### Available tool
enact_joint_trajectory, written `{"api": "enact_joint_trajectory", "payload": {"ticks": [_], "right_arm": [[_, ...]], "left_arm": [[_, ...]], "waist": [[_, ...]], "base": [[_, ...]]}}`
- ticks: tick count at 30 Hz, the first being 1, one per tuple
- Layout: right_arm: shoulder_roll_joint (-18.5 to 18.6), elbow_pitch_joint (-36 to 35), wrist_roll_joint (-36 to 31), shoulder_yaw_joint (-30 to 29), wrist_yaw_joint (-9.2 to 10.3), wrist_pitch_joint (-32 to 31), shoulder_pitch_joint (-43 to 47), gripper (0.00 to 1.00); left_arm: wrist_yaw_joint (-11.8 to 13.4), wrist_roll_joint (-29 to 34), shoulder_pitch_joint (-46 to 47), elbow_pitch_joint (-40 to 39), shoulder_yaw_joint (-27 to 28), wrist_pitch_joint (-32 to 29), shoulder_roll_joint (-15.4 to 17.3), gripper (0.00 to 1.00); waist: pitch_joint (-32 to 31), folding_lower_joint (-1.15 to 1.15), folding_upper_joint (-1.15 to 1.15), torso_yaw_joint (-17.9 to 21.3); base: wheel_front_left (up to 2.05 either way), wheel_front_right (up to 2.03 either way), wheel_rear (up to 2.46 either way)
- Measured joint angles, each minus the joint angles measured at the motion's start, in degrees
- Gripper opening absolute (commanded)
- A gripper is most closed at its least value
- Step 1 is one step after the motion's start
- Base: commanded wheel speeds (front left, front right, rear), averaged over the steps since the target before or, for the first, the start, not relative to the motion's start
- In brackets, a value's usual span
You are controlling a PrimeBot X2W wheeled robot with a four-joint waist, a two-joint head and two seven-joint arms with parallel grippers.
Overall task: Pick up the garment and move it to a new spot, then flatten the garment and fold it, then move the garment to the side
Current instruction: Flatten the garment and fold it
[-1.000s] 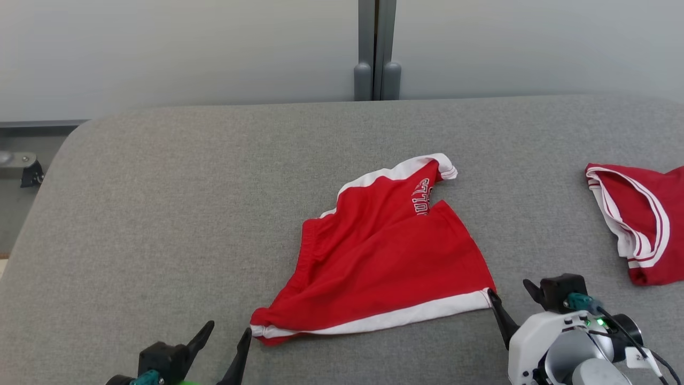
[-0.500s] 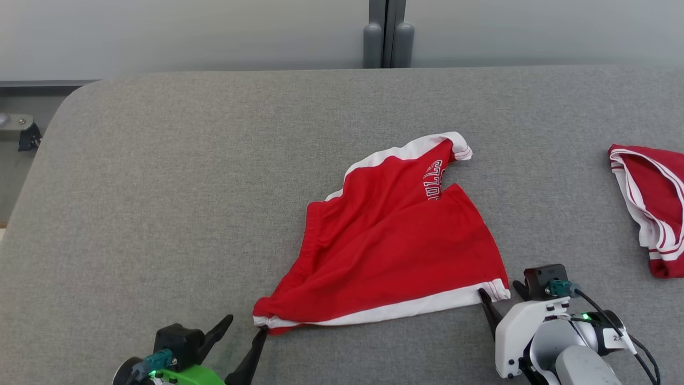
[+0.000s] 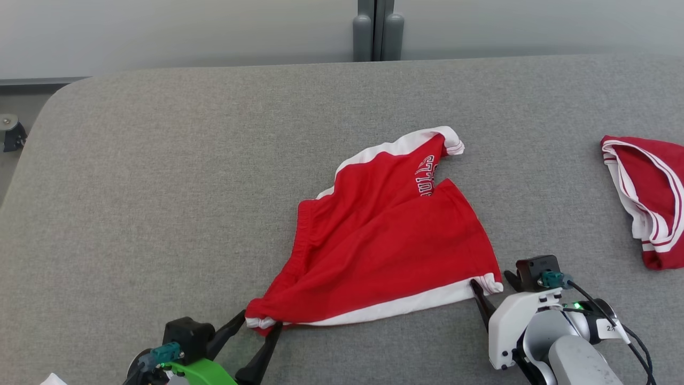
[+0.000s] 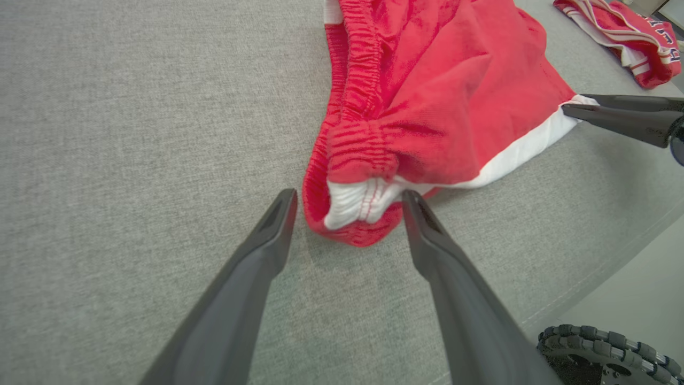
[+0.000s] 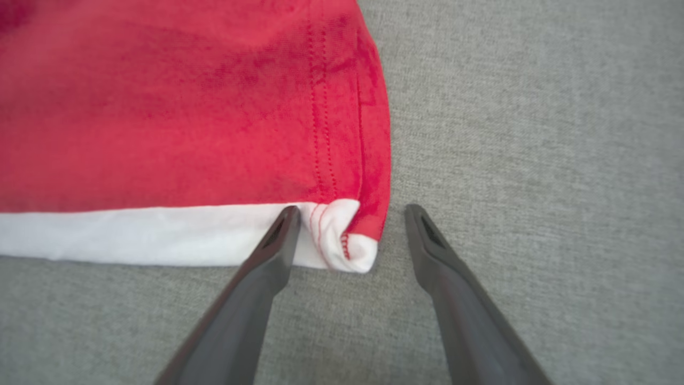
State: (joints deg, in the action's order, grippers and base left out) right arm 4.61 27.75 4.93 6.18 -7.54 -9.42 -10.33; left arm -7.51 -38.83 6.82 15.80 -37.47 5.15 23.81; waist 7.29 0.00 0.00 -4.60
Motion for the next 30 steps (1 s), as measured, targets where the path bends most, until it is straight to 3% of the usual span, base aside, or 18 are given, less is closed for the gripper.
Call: {"api": "enact_joint_trajectory", "payload": {"ticks": [3,4,5,6,8,13,16,19,24,30], "right_arm": [[0.0,0.3,0.0,0.1,-0.01,0.3,-0.1,1.0],[0.1,0.3,0.0,0.1,-0.02,0.4,-0.2,1.0],[0.1,0.4,0.2,0.1,-0.02,0.4,-0.2,0.92],[0.1,0.5,0.3,0.1,-0.02,0.4,-0.3,0.03],[0.1,1.2,2.3,0.5,-0.01,0.5,-0.6,0.0],[0.3,1.0,10.5,0.8,-0.01,0.0,-1.7,0.0],[1.1,-4.7,17.6,-2.4,0.01,0.9,-1.9,0.0],[2.9,-16.2,26.2,-6.2,0.01,0.1,-1.1,0.0],[5.6,-36.0,34.5,-14.0,0.01,-5.3,1.6,0.0],[5.4,-52.5,39.5,-21.0,0.01,-15.0,-4.2,0.0]], "left_arm": [[0.0,-1.1,0.5,-0.8,-1.2,0.5,0.8,1.0],[0.0,-1.7,0.8,-1.1,-1.6,0.5,1.1,0.85],[0.0,-2.3,0.9,-1.4,-2.0,0.6,1.2,0.64],[0.0,-2.7,1.0,-1.6,-2.2,0.8,1.4,0.35],[0.0,-3.7,1.4,-1.7,-3.4,0.7,2.0,0.0],[0.0,-7.8,1.5,-4.0,-6.3,-0.1,2.6,0.0],[0.0,-11.7,1.5,-9.2,-6.6,-0.8,4.2,0.0],[0.0,-16.6,1.5,-18.2,-4.4,-1.1,6.4,0.0],[0.0,-22.8,1.6,-35.1,-0.3,-3.8,10.6,0.0],[4.0,-31.8,9.2,-50.4,5.3,-12.3,14.9,0.0]], "waist": [[0.0,0.0,0.0,0.1],[0.0,0.0,0.0,0.2],[0.1,0.0,0.0,0.1],[0.1,0.0,0.0,0.1],[0.1,0.0,0.0,0.1],[-0.4,0.0,0.0,0.6],[-1.0,0.0,0.0,0.8],[-1.8,0.0,0.0,0.9],[-2.2,0.0,0.0,2.1],[-1.3,0.0,0.0,4.2]], "base": [[0.0,0.0,0.0],[0.0,0.0,0.0],[0.0,0.0,0.0],[0.0,0.0,0.0],[0.0,0.0,0.0],[0.0,0.0,0.0],[0.0,0.0,0.0],[0.0,0.0,0.0],[0.0,0.0,0.0],[0.0,0.0,0.0]]}}
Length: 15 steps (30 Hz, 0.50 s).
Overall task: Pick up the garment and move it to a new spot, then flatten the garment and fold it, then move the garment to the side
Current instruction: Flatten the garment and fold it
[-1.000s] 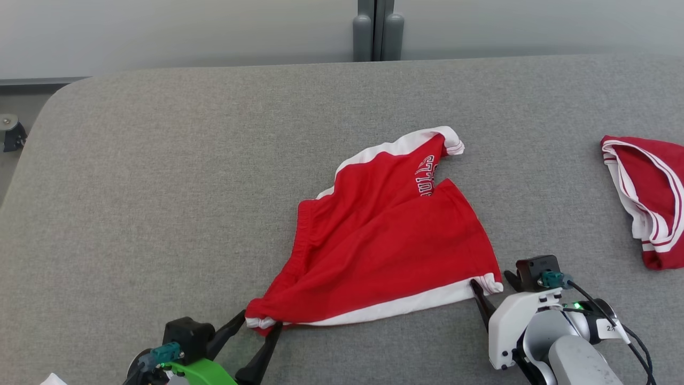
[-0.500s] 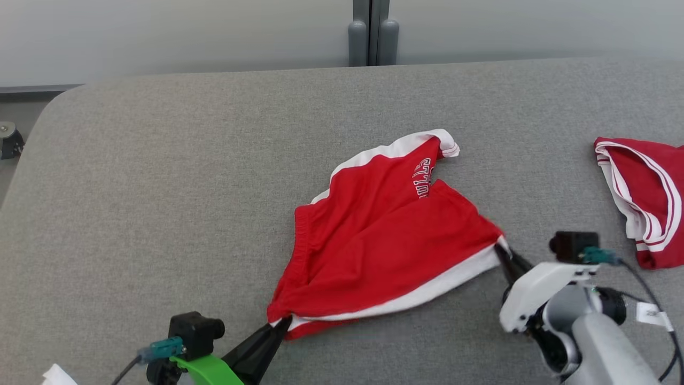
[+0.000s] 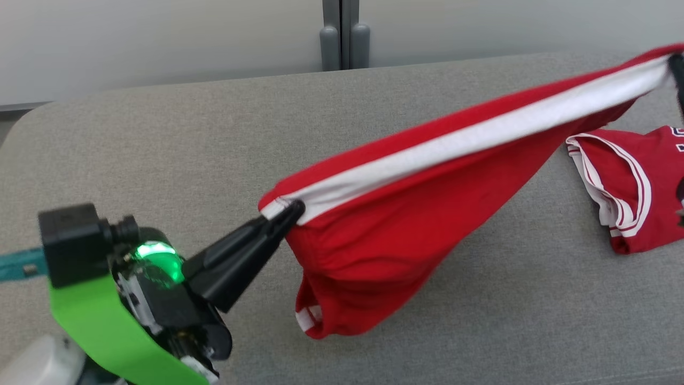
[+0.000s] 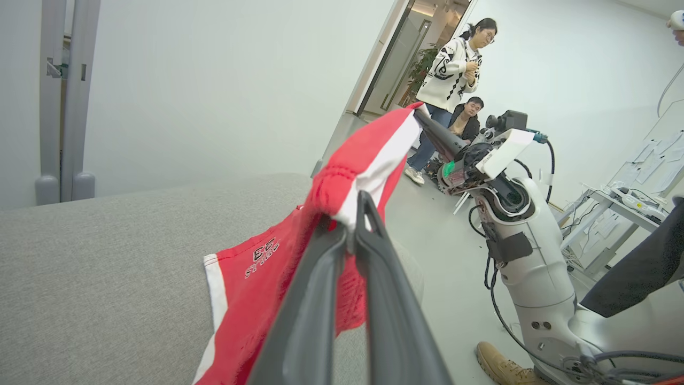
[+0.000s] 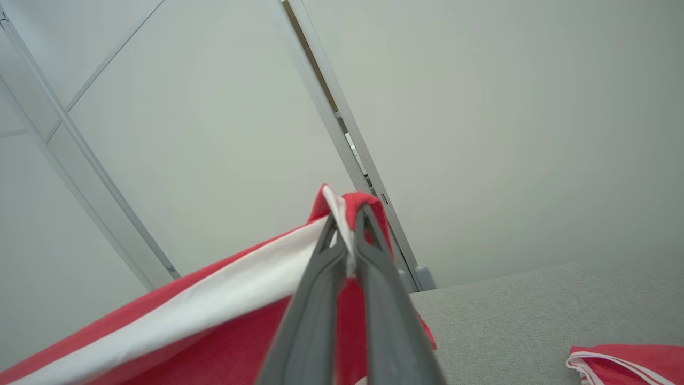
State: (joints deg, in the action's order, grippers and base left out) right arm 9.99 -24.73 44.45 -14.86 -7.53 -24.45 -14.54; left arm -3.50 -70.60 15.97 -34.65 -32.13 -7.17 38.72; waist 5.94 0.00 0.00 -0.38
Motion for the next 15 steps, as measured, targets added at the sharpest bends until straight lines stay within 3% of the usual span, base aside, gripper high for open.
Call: {"api": "enact_joint_trajectory", "payload": {"ticks": [4,8,11,15], "right_arm": [[-0.7,-2.7,-1.2,-2.9,0.0,-6.2,-10.9,0.0],[-2.9,1.6,-6.6,-1.9,0.0,-10.8,-23.3,0.0],[-4.7,8.3,-11.7,0.2,0.0,-11.5,-32.3,0.0],[-6.7,19.2,-17.9,2.2,0.0,-8.2,-43.3,0.0]], "left_arm": [[4.3,-6.9,10.0,-2.1,4.3,-6.7,0.7,0.0],[6.7,-7.9,22.3,5.1,6.6,-12.6,1.7,0.0],[6.6,-5.7,31.2,13.8,6.0,-15.4,1.1,0.0],[5.4,-1.2,42.4,27.4,4.5,-15.6,-3.0,0.0]], "waist": [[2.4,0.0,0.0,1.1],[6.2,0.0,0.0,2.1],[9.6,0.0,0.0,2.7],[14.7,0.0,0.0,3.6]], "base": [[0.0,0.0,0.0],[0.0,0.0,0.0],[0.0,0.0,0.0],[0.0,0.0,0.0]]}}
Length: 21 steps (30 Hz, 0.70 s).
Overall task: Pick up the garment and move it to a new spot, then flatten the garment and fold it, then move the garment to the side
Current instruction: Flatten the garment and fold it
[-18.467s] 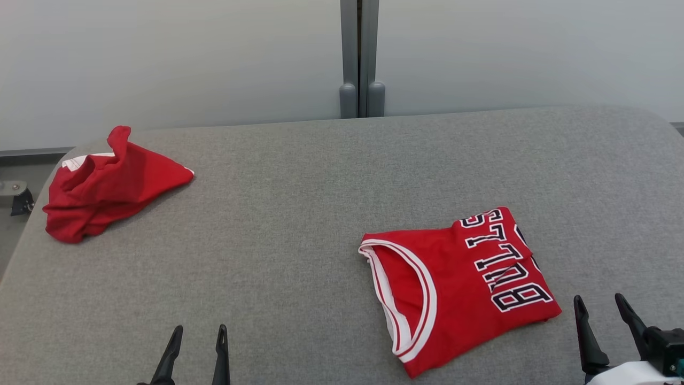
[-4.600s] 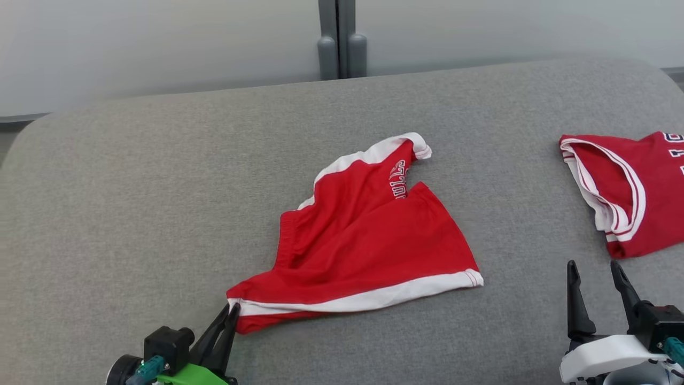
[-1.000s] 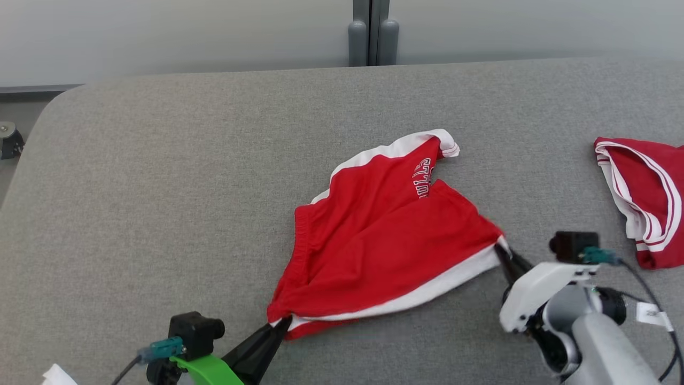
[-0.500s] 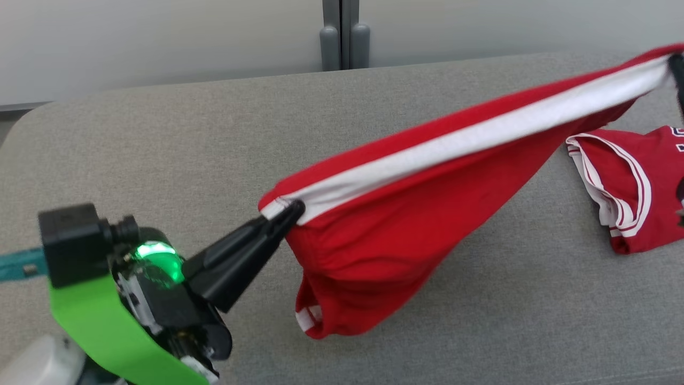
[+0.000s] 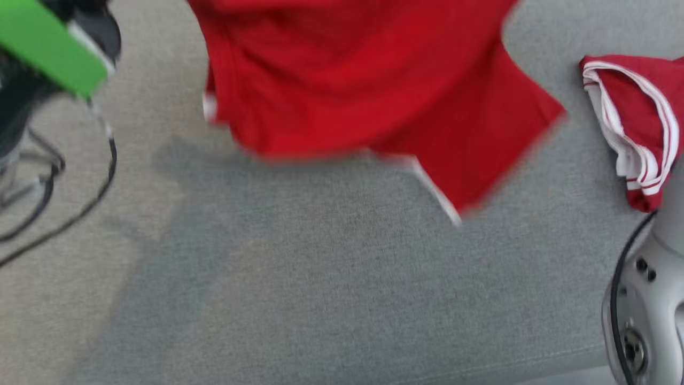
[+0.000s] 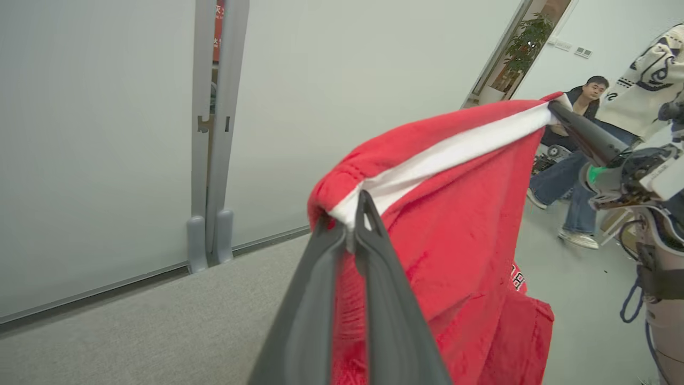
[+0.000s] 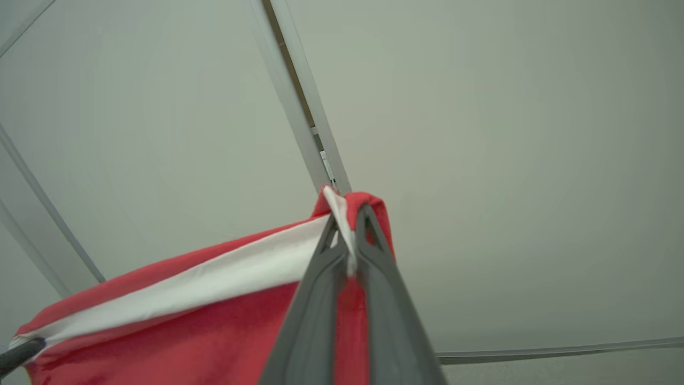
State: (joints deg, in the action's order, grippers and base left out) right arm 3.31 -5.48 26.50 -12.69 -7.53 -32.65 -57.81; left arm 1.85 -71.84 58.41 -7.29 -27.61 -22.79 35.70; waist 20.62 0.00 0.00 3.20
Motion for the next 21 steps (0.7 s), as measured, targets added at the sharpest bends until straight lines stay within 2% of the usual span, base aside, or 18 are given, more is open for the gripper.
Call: {"api": "enact_joint_trajectory", "payload": {"ticks": [3,7,11,14,17,19,21], "right_arm": [[-0.5,8.5,-2.5,0.4,0.0,5.5,-7.8,0.0],[-0.4,20.3,0.0,1.7,0.0,14.3,-16.2,0.0],[-0.5,28.5,2.7,6.2,0.01,21.3,-17.1,0.0],[-0.6,30.3,4.6,9.4,0.01,26.1,-11.5,0.0],[-0.4,29.2,5.2,10.7,0.02,30.0,-2.1,0.0],[-0.5,26.6,6.3,10.9,0.04,31.8,4.4,0.0],[-0.5,23.4,6.0,10.9,0.03,32.8,12.8,0.0]], "left_arm": [[-2.2,4.8,7.7,10.1,-0.8,3.6,-4.0,0.0],[-5.5,11.0,16.3,22.0,-2.0,11.0,-8.8,0.0],[-7.9,14.7,18.5,32.4,-4.0,18.3,-11.6,0.0],[-8.9,14.4,15.5,36.2,-5.2,23.6,-13.4,0.0],[-9.1,12.7,8.7,35.4,-7.9,27.2,-13.8,0.0],[-9.2,13.0,3.7,31.8,-11.8,29.6,-12.3,0.0],[-9.2,10.5,-3.1,28.3,-14.0,32.0,-10.7,0.0]], "waist": [[3.6,0.0,0.0,0.7],[7.9,-0.01,0.0,1.7],[11.3,-0.01,0.0,3.0],[12.3,-0.01,0.0,4.4],[12.1,-0.01,0.0,5.4],[11.4,-0.01,0.0,5.7],[10.3,0.0,0.0,5.9]], "base": [[0.0,0.0,0.0],[0.0,0.0,0.0],[0.0,0.0,0.0],[0.0,0.0,0.0],[0.0,0.0,0.0],[0.0,0.0,0.0],[0.0,0.0,0.0]]}}
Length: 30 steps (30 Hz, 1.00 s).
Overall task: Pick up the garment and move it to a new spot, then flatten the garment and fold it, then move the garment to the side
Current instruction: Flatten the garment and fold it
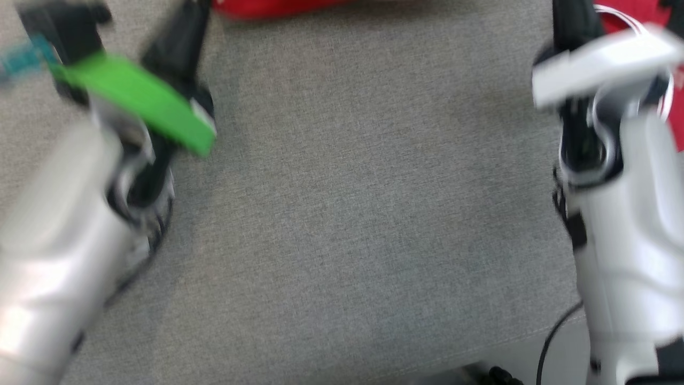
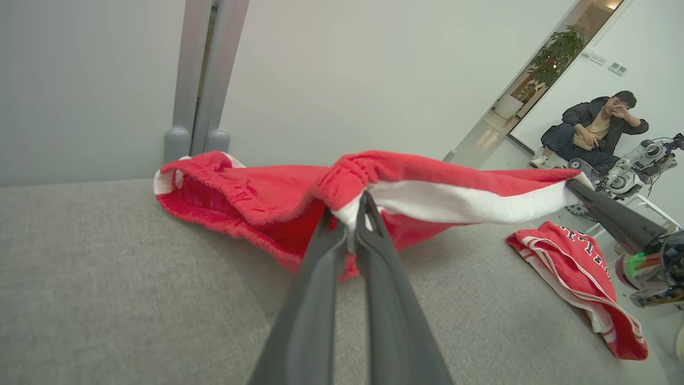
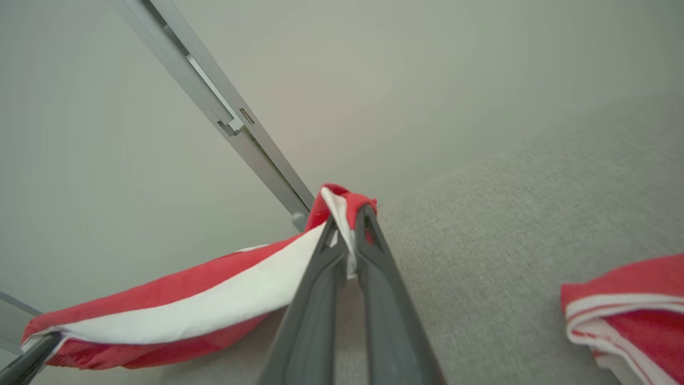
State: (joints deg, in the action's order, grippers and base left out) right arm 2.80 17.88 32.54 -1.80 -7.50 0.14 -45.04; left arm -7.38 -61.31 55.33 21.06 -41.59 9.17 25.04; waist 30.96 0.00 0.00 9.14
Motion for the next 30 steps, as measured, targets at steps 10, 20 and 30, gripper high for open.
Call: {"api": "enact_joint_trajectory", "payload": {"ticks": [10,20,30], "right_arm": [[0.0,-22.7,0.0,-6.1,-0.07,-5.2,40.9,0.0],[0.0,-36.8,8.0,-10.1,-0.04,-9.6,64.5,0.0],[0.0,-30.6,3.2,-11.8,-0.02,-17.3,43.3,0.0]], "left_arm": [[2.6,-2.5,-32.6,-13.6,-6.4,5.4,5.2,0.0],[9.7,-1.1,-51.4,-26.3,-6.4,5.8,3.6,0.0],[8.3,-6.7,-39.9,-26.5,-3.0,-0.2,-1.9,0.0]], "waist": [[-9.5,0.01,0.0,-0.4],[-20.6,0.01,0.0,-4.8],[-18.8,0.01,0.0,-9.5]], "base": [[0.0,0.0,0.0],[0.0,0.0,0.0],[0.0,0.0,0.0]]}}
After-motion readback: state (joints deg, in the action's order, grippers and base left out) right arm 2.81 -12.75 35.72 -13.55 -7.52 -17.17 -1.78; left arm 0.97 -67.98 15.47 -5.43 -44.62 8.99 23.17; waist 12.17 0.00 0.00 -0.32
